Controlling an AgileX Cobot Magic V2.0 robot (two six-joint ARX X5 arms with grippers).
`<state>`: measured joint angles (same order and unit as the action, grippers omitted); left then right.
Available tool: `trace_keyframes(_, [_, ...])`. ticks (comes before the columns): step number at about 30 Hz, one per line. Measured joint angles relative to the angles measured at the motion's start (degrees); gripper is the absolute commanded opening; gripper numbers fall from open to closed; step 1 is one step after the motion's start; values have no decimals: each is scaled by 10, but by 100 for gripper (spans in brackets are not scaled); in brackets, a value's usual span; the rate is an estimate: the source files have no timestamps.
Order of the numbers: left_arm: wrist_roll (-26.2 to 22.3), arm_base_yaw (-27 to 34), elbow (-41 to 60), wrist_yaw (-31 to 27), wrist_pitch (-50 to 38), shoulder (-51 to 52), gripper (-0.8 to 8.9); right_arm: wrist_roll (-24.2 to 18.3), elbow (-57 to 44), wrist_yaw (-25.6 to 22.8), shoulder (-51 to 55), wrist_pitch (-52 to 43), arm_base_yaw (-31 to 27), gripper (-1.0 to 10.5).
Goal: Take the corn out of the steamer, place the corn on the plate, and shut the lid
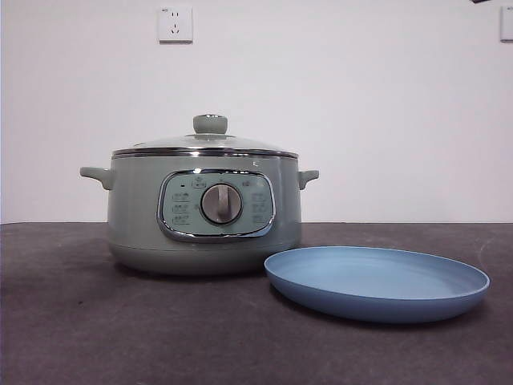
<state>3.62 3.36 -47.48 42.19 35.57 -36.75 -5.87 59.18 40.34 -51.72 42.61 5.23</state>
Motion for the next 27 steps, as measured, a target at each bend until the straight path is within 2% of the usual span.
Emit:
trace_keyframes(10, [8,-21,-15,-2,-122,-50,492,3,0,0,0,0,0,549])
trace_keyframes(19, [9,-106,-127,-75,-175,-213,491,3,0,0,0,0,0,549])
trace_keyframes(27, [-24,-176,-245,-133,-202,-375,491,3,0,0,0,0,0,549])
